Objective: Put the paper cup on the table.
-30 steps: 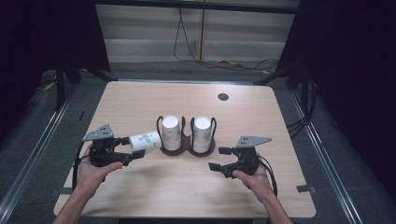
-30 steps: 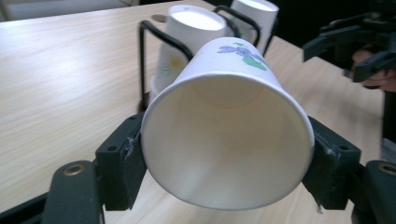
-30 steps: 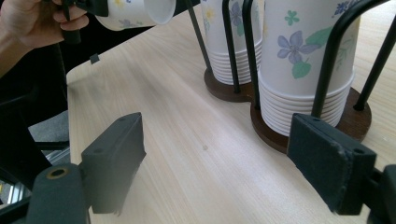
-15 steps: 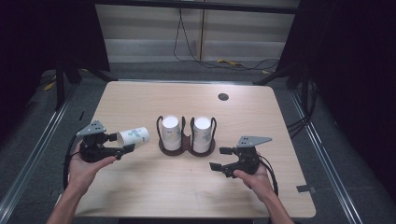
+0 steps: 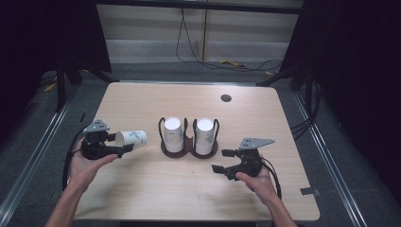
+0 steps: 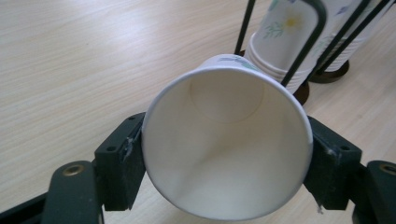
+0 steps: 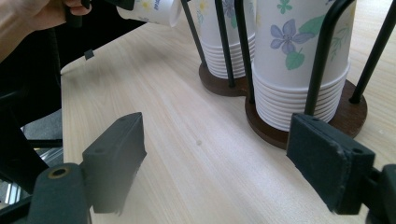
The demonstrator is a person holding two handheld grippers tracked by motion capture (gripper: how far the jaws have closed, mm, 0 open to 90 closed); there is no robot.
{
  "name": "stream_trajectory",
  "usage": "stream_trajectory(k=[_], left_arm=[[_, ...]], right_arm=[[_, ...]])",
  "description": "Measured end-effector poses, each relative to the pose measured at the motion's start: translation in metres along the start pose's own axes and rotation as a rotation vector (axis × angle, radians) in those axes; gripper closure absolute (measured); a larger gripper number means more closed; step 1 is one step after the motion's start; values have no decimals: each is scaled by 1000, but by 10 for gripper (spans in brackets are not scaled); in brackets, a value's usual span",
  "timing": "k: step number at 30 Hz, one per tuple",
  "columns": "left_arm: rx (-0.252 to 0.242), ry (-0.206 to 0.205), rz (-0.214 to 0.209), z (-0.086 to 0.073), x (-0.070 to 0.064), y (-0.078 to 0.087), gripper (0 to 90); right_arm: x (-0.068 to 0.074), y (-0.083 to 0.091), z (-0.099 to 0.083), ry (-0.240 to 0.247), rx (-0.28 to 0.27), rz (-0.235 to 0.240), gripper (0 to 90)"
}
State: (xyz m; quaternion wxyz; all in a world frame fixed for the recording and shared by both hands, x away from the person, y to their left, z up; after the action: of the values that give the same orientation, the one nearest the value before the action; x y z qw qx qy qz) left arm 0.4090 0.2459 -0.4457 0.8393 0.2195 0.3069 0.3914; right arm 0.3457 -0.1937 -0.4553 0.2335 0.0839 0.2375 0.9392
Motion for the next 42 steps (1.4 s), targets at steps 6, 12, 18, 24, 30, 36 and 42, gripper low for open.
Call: stream_trajectory(k=[6,12,18,24,30,36,42], left_arm=[[53,2,35,6,7,-9,254],[76,21,65,9,14,-18,255],[147,26,94,9,18,-26,256],[139,9,121,16,16,-27,252],[162,14,143,15,21,-32,249],[162,29,145,17,25,-35,242],[162,43,142,18,29,-40,236]], right_arm=[[1,-1,0,4,8,3,198],[0,-1,0,1,9,2,199],[-2,-2,-2,-1,11,-1,200],[0,-3,-1,-2,15,3,203],[4,-2,1,12,21,-3,207],[5,-4,1,11,24,-5,209],[4,-6,-1,6,35,-1,209]])
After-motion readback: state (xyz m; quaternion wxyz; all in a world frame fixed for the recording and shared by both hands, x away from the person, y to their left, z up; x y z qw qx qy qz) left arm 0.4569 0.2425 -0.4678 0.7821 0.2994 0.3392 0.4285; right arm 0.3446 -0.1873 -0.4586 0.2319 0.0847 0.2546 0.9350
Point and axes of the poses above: each handheld gripper's, and its own axes: y roughly backward along the jaws, z roughly out of its top, x roughly to its left, the point moved 2 cm from there along -y, roughly forward along the jaws, and after that the axes turned 15 degrees about y, right-handed, at the moved point
